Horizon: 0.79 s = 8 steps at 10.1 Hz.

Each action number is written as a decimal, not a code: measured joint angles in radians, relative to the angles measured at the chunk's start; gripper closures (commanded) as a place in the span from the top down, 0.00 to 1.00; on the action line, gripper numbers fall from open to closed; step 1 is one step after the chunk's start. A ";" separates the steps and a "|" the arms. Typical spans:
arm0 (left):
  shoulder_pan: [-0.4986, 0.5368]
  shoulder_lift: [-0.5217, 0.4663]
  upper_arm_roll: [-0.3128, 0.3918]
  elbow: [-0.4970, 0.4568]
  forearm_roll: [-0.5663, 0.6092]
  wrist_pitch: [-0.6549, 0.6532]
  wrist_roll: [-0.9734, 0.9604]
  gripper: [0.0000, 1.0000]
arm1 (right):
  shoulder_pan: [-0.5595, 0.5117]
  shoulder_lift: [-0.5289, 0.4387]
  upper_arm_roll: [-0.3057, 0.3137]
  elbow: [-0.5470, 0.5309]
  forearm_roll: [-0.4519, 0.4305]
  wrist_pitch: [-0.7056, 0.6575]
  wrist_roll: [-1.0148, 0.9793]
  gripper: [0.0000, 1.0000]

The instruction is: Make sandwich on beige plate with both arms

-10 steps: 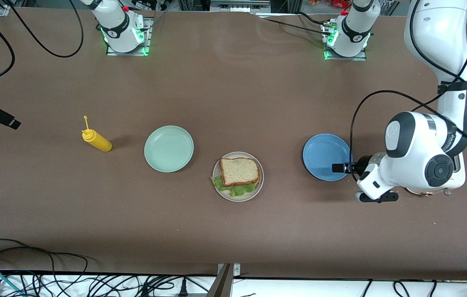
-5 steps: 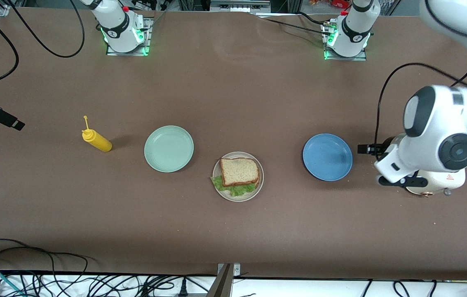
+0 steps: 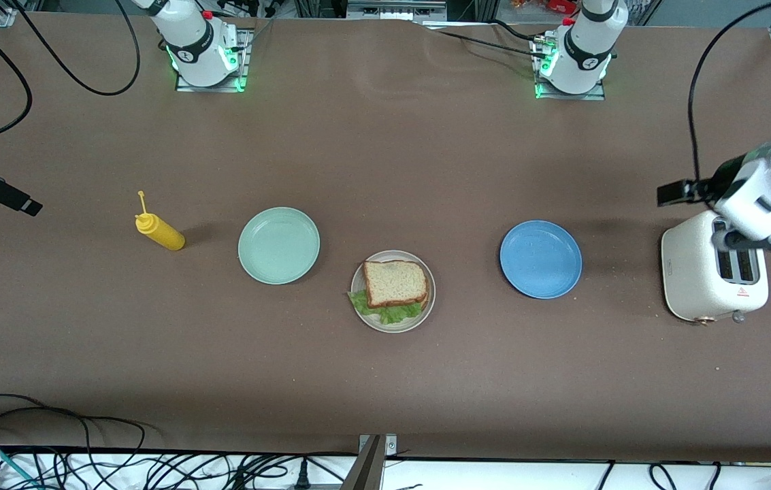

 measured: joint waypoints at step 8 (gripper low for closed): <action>0.002 -0.154 -0.011 -0.084 -0.003 -0.070 0.068 1.00 | 0.000 0.001 0.000 0.000 0.000 0.001 0.000 1.00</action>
